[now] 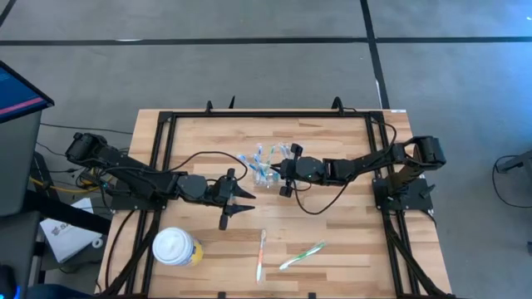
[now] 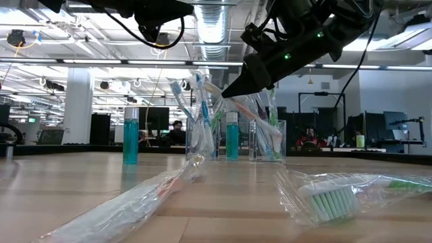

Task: Pick & Place toothbrushing station
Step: Put the orange toothbrush into the transparent organizer, then put the mouthwash into the transparent organizer

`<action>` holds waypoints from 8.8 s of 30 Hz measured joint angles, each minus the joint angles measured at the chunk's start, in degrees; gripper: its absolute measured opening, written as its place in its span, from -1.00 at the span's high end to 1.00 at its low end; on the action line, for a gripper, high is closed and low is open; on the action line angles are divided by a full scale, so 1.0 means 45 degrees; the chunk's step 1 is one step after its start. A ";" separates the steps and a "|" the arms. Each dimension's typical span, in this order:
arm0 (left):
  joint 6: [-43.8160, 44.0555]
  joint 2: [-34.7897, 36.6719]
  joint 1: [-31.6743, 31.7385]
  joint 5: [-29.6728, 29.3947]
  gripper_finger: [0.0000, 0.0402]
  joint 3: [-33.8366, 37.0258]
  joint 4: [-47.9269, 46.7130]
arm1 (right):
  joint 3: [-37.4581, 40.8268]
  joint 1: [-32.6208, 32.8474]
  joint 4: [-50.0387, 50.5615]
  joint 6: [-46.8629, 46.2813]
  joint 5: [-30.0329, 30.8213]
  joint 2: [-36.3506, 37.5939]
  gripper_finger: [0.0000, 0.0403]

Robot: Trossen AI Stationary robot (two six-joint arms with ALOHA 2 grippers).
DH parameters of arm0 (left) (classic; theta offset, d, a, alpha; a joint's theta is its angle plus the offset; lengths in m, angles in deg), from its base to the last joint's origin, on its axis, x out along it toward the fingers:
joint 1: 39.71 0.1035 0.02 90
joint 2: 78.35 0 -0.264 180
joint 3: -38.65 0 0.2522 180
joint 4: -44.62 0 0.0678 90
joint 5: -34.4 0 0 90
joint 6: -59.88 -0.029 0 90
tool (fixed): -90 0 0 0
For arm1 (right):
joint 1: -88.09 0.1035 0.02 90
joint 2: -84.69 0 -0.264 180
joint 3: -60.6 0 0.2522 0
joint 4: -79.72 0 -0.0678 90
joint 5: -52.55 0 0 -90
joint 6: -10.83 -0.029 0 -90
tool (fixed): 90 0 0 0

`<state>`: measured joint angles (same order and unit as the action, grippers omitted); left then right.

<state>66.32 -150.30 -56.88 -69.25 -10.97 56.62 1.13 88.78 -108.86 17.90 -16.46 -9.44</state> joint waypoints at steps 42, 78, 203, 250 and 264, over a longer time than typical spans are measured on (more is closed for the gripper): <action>-0.0015 0.0001 0.0170 -0.0010 0.31 0.0199 0.0079 | 0.5416 0.0858 -1.0523 -0.1571 0.1358 0.1308 1.00; -0.0024 0.0001 0.0165 -0.0005 0.32 0.0199 0.0083 | 0.6528 0.0593 -1.4993 -0.2351 0.1361 -0.1758 0.96; 0.0629 0.1740 0.1049 -0.1664 0.30 0.6068 0.1925 | 0.7247 0.0928 -1.3648 -0.1569 0.0662 0.0114 0.69; 0.1350 0.0628 0.1049 -0.1604 0.54 0.6043 0.2870 | 0.7247 0.0903 -1.3644 -0.1568 0.0663 0.0112 0.69; 0.1239 0.0628 0.1044 -0.1219 0.53 0.4135 0.2866 | 0.7247 0.0903 -1.3644 -0.1566 0.0662 0.0112 0.69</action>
<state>71.90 -147.47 -52.18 -74.73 7.64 69.52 33.74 92.85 -170.26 10.85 -13.48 -8.93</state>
